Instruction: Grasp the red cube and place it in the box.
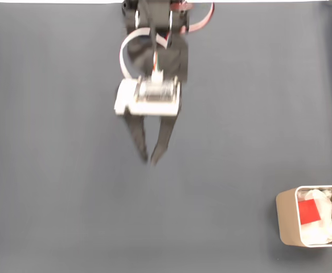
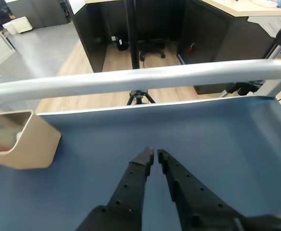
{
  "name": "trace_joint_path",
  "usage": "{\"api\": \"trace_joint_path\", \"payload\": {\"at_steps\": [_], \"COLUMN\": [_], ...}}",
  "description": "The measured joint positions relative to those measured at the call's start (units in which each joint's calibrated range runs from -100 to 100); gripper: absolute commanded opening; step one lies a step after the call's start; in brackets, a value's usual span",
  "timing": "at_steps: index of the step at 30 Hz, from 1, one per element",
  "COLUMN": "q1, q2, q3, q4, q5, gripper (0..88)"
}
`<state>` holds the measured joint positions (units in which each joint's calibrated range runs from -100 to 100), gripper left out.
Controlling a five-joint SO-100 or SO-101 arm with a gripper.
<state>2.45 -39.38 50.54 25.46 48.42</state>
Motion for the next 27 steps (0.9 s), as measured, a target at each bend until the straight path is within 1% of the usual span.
{"api": "trace_joint_path", "payload": {"at_steps": [7, 11, 15, 22, 27], "q1": [-1.2, -2.0, -2.0, -4.8, -5.4], "q2": [-27.9, -41.3, -51.4, -59.5, -59.9], "q3": [29.0, 41.1, 47.6, 48.8, 48.8], "q4": [0.2, 5.1, 13.9, 39.8, 46.4], "q5": [0.1, 0.1, -0.1, -0.1, 0.0], "gripper": [0.0, 0.0, 0.0, 0.0, 0.0]}}
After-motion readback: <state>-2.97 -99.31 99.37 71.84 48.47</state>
